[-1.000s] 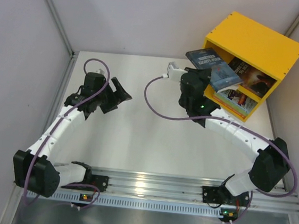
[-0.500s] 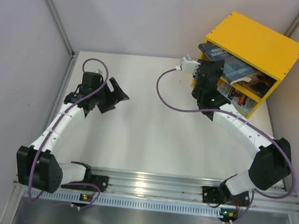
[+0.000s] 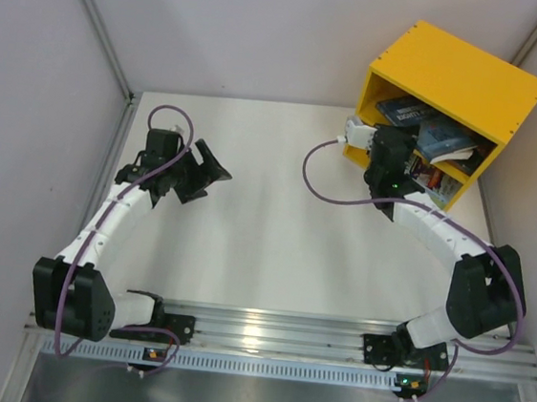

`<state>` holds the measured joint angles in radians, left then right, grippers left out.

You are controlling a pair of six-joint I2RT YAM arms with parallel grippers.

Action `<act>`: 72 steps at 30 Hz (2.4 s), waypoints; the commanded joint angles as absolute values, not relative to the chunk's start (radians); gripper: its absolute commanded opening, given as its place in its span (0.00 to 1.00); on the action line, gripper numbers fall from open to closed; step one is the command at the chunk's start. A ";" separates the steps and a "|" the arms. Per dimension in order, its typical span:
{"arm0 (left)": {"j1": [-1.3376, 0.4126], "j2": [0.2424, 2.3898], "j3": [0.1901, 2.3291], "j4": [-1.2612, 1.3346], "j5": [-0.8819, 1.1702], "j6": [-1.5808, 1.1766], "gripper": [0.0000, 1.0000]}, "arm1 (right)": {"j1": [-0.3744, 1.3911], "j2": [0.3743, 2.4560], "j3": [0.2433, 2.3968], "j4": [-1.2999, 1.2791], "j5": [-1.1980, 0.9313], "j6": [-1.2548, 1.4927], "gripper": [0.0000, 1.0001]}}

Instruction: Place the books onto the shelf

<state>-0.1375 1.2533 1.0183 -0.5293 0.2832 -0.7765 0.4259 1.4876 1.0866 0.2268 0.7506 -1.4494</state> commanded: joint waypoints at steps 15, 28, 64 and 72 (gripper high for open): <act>-0.124 1.218 0.992 -0.472 0.316 -0.747 0.92 | 0.327 1.443 1.183 0.114 0.664 -1.232 0.21; -0.124 1.227 0.974 -0.468 0.336 -0.753 0.90 | 0.325 1.433 1.282 -0.119 0.605 -1.077 0.51; -0.124 1.227 0.986 -0.472 0.334 -0.739 0.89 | 0.210 1.382 1.160 0.021 0.586 -1.134 0.18; -0.124 1.232 0.982 -0.468 0.342 -0.739 0.89 | 0.268 1.335 1.210 -0.161 0.532 -0.974 0.38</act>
<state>-0.1310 1.2499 0.9611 -0.5156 0.3256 -0.7486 0.2546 1.4071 1.1522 -0.1478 0.5198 -1.0454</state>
